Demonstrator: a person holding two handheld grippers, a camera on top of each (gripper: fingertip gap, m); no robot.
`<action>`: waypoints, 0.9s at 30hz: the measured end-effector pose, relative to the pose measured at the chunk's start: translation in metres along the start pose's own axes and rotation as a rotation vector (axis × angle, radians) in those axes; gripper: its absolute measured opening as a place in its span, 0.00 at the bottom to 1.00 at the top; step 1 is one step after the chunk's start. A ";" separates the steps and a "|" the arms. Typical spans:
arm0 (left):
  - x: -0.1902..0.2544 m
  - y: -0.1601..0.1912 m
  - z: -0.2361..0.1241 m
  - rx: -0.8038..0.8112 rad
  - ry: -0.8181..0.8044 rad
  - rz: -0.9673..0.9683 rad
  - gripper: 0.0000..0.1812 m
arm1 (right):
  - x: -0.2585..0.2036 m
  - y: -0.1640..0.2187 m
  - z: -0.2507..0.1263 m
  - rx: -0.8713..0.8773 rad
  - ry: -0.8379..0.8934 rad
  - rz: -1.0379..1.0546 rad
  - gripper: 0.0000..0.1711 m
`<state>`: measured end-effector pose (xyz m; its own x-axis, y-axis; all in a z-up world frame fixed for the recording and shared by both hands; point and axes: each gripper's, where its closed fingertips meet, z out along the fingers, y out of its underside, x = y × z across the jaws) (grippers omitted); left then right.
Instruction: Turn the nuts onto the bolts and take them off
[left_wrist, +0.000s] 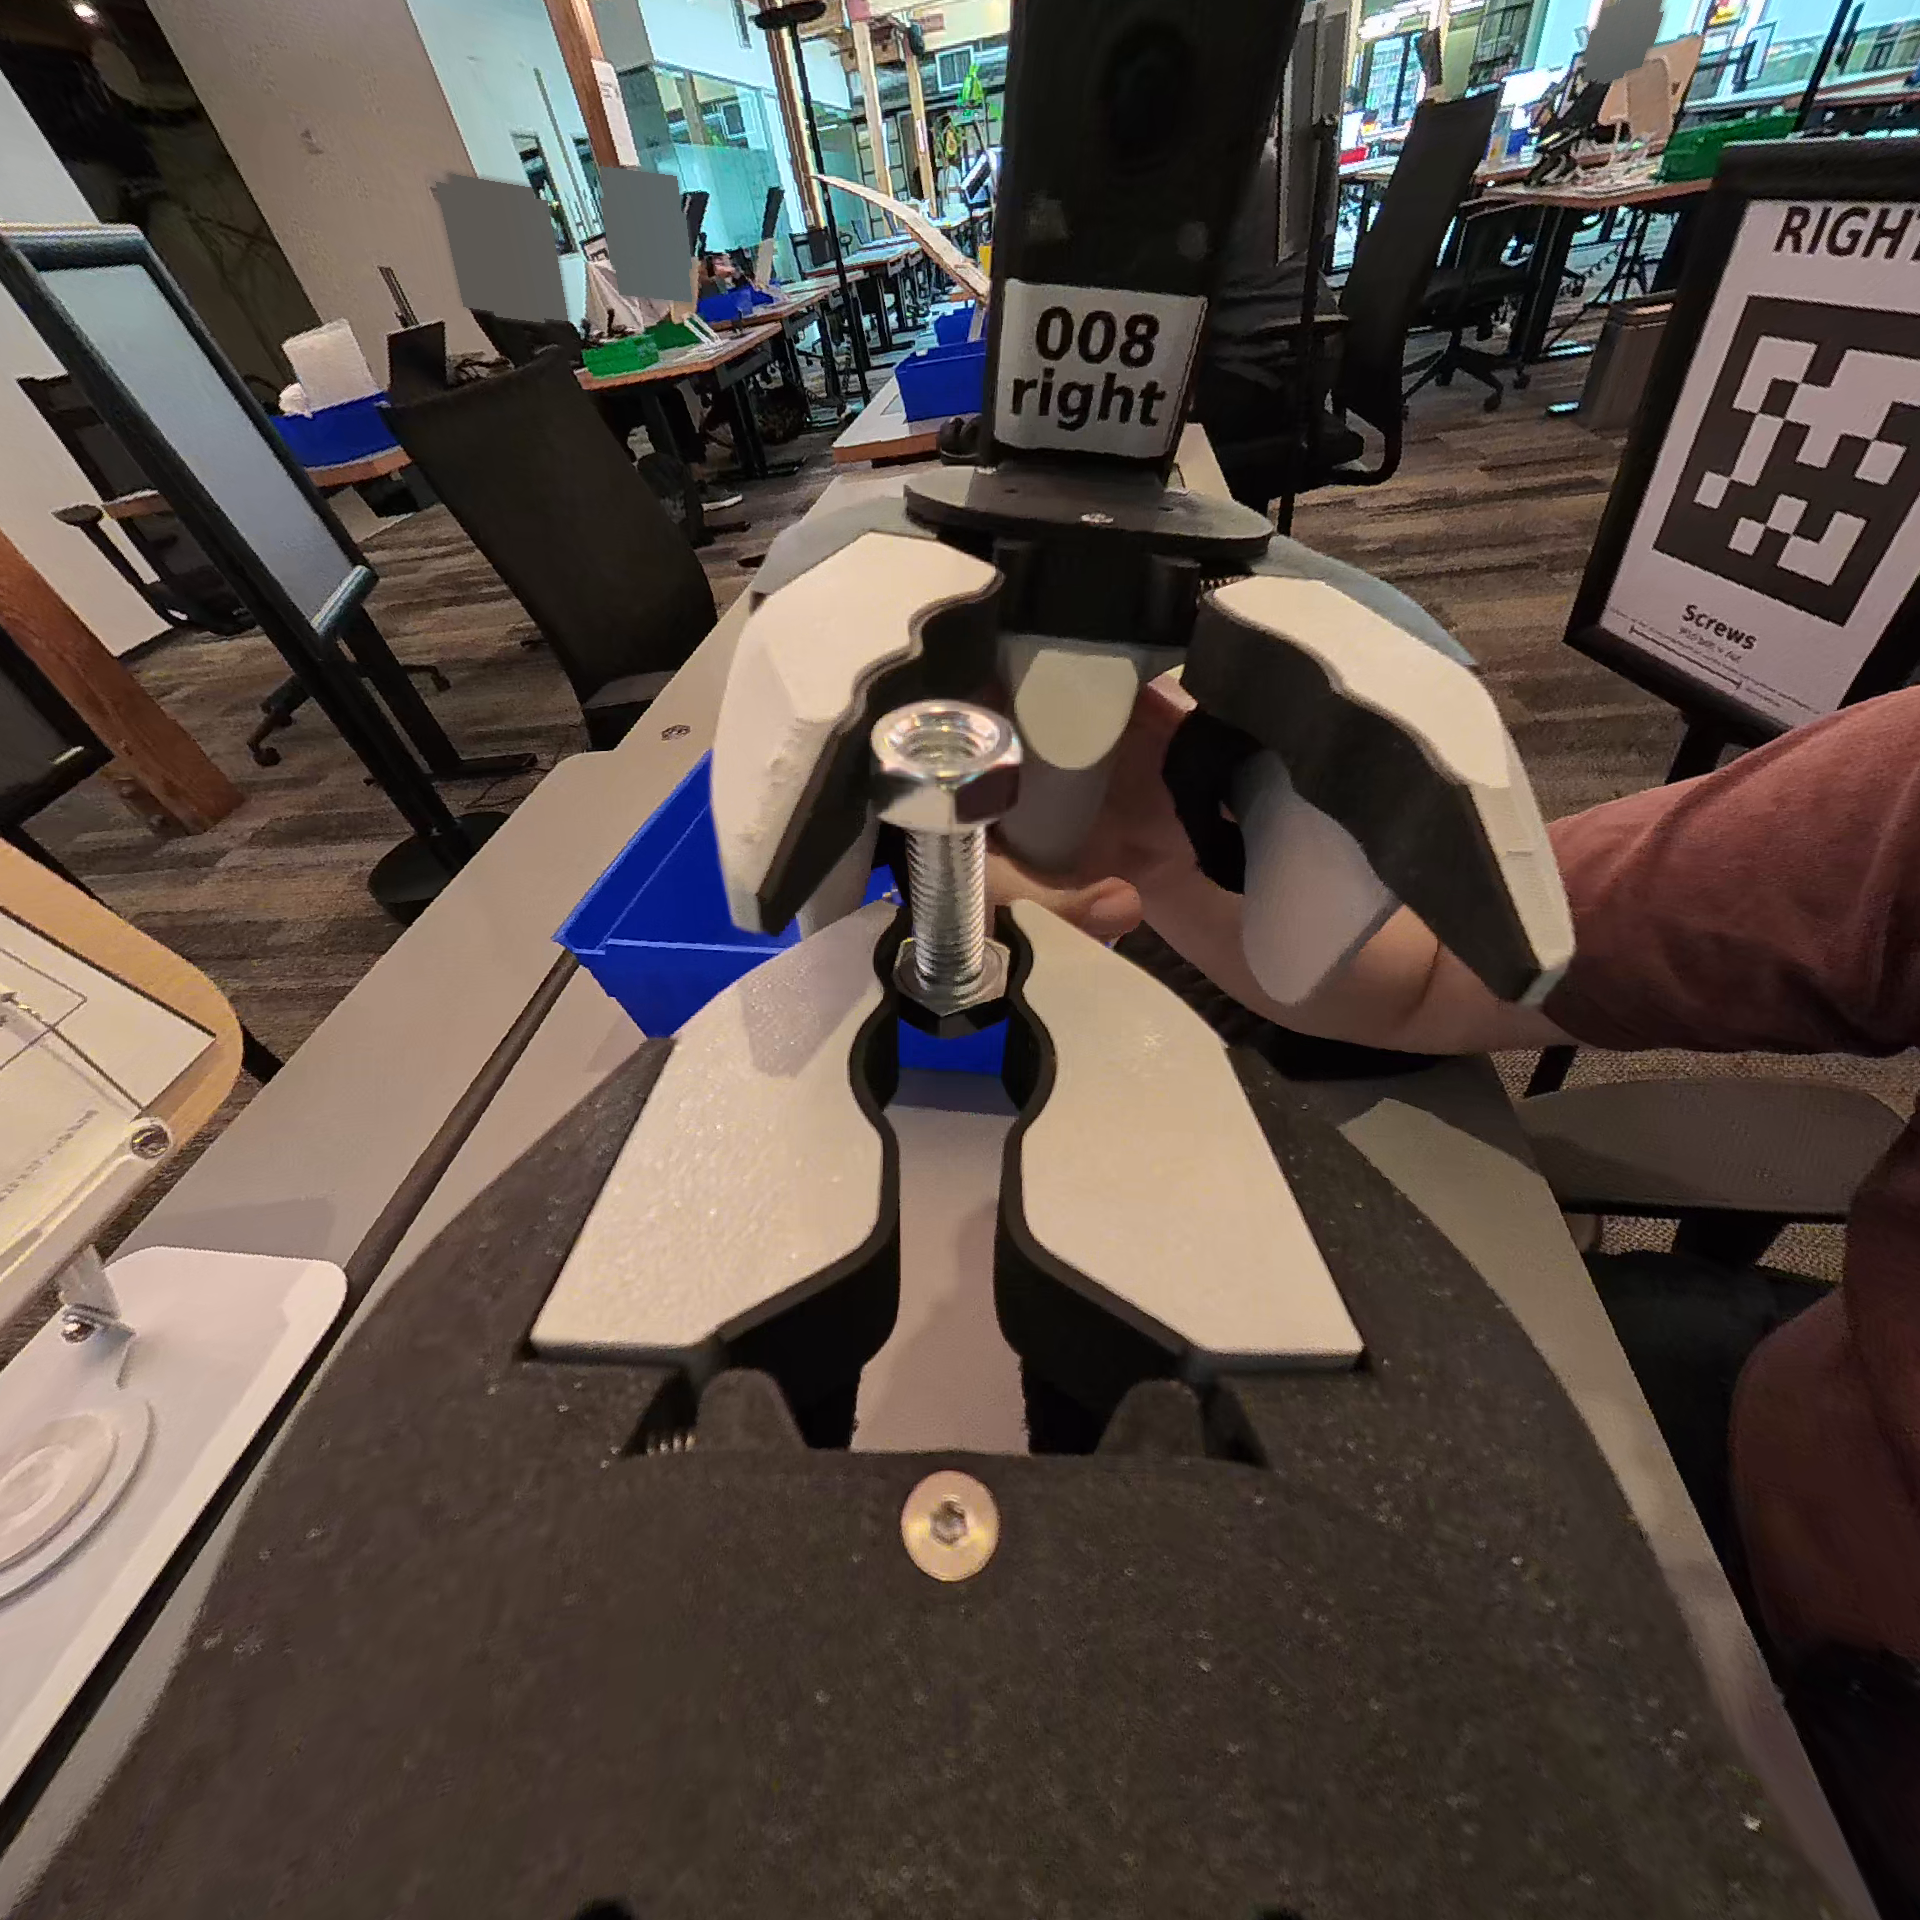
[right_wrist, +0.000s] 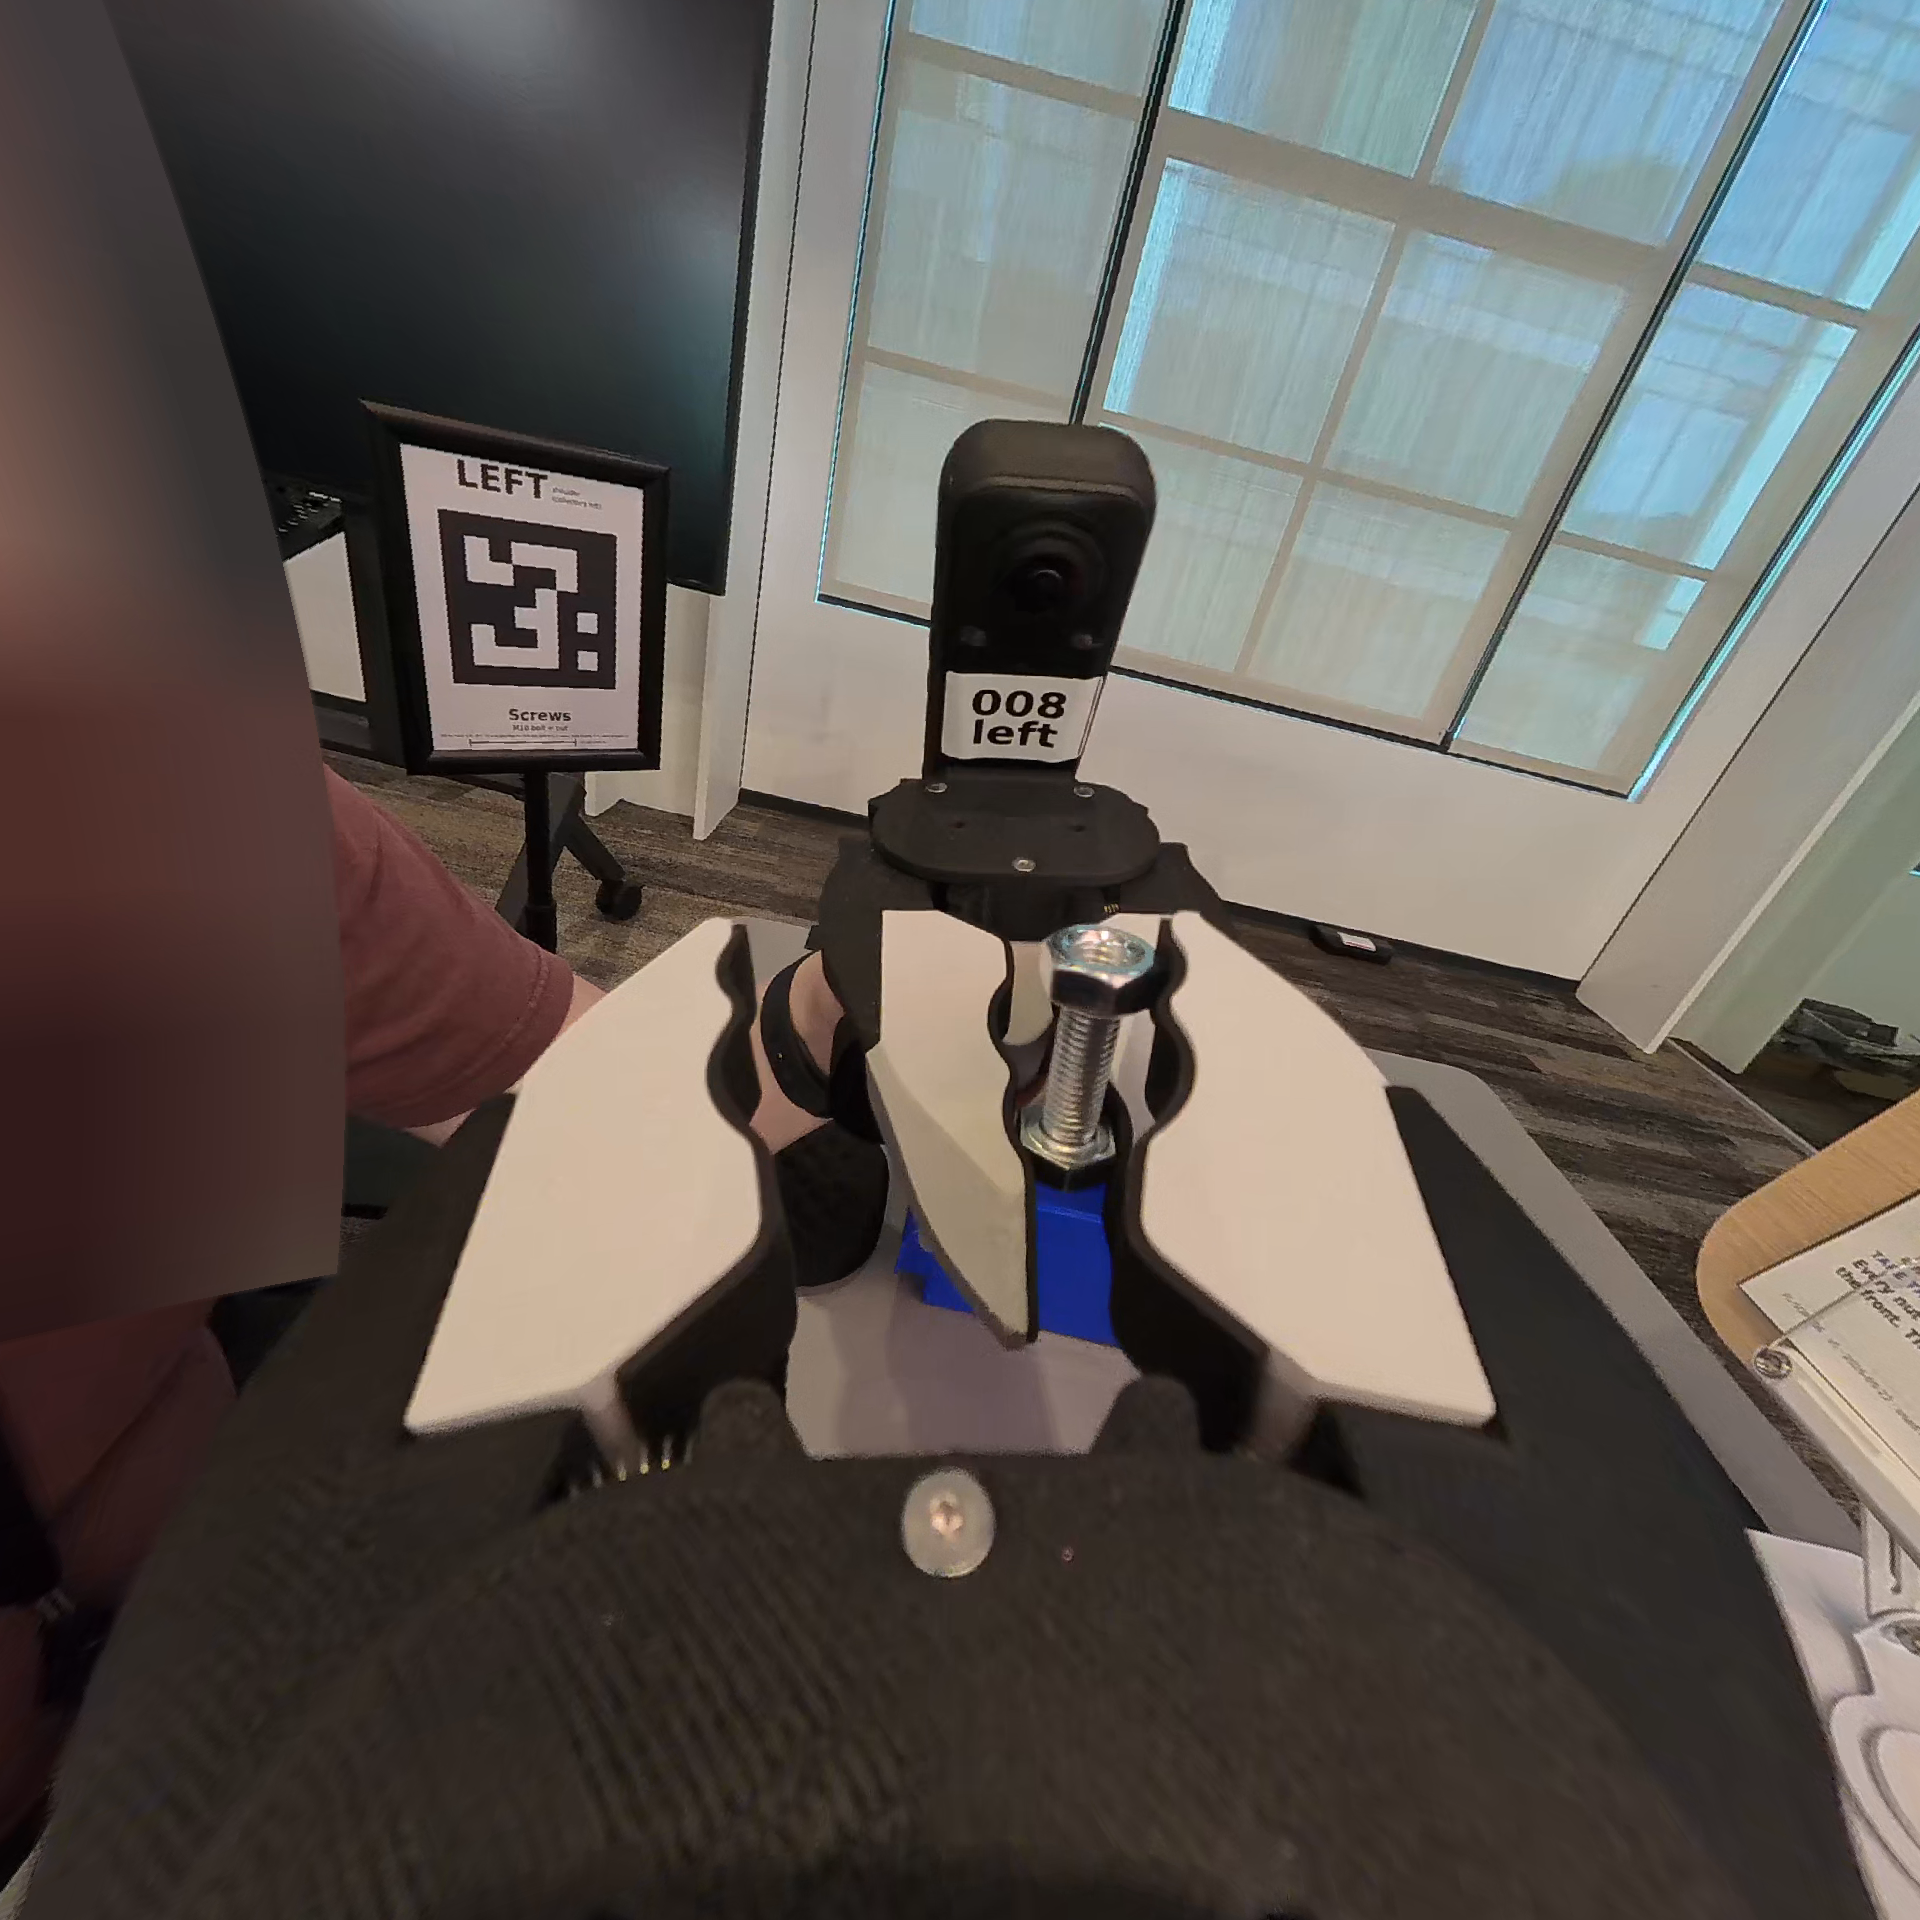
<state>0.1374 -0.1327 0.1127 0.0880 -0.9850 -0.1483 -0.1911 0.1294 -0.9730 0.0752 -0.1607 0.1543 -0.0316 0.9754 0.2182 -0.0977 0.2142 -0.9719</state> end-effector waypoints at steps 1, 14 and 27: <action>-0.001 0.000 -0.001 -0.002 -0.005 0.002 0.08 | 0.000 0.000 0.000 -0.003 0.001 0.001 0.43; -0.014 0.002 -0.004 -0.004 -0.068 -0.014 0.08 | 0.007 0.005 -0.007 -0.079 0.059 -0.047 0.46; -0.005 0.003 0.002 -0.021 -0.045 0.010 0.08 | 0.008 0.006 0.003 -0.031 0.055 -0.009 0.45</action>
<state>0.1382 -0.1275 0.1105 0.1293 -0.9775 -0.1664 -0.2125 0.1366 -0.9676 0.0714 -0.1517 0.1500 0.0241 0.9746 0.2229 -0.0665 0.2240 -0.9723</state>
